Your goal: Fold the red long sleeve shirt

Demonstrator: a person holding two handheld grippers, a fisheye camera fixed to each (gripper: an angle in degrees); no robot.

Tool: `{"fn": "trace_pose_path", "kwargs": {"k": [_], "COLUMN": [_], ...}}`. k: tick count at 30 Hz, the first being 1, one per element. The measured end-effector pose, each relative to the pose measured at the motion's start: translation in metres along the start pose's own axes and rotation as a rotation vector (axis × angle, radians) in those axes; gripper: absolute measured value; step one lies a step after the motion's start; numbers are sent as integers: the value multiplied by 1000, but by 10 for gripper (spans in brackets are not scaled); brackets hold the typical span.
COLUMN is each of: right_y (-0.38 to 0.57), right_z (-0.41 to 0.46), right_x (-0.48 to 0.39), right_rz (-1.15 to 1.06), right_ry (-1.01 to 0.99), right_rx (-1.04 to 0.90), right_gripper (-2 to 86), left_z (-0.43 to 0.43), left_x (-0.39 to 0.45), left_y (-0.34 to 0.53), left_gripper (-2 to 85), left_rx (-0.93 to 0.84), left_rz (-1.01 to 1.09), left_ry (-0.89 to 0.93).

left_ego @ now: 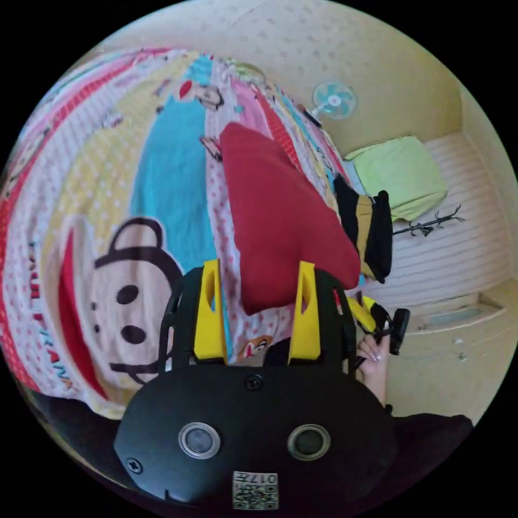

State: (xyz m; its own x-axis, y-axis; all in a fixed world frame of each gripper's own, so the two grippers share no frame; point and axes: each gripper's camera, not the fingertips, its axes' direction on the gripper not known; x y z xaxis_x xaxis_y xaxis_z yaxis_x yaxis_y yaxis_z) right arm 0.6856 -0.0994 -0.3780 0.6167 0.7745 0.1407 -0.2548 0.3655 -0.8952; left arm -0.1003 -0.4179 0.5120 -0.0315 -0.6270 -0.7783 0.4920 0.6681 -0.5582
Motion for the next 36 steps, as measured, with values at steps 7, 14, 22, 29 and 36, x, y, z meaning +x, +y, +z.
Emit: {"fn": "trace_pose_path", "kwargs": {"k": [7,14,22,29,36], "right_y": [0,8,-35,-62,43], "right_z": [5,28,116,323,373], "right_x": [39,15,-138,-303,-205], "right_rz": [255,158,-263,-281,-394], "right_ry": [-399,-715,-922,-852,-313], "right_rx": [-131,-177,-313,-465,-603], "right_gripper": [238,212,177,146,121], "left_z": [53,-13,-166,-178,-144], "left_x": [-38,45,-16,-58,-49], "left_y": [36,117,163,162,158], "left_gripper": [80,95,158,172,167], "left_rx": [-122,-92,219,302,305], "left_rz": [-209,131,98,-149,-214], "left_ry": [623,380,-273,-484,-514]}}
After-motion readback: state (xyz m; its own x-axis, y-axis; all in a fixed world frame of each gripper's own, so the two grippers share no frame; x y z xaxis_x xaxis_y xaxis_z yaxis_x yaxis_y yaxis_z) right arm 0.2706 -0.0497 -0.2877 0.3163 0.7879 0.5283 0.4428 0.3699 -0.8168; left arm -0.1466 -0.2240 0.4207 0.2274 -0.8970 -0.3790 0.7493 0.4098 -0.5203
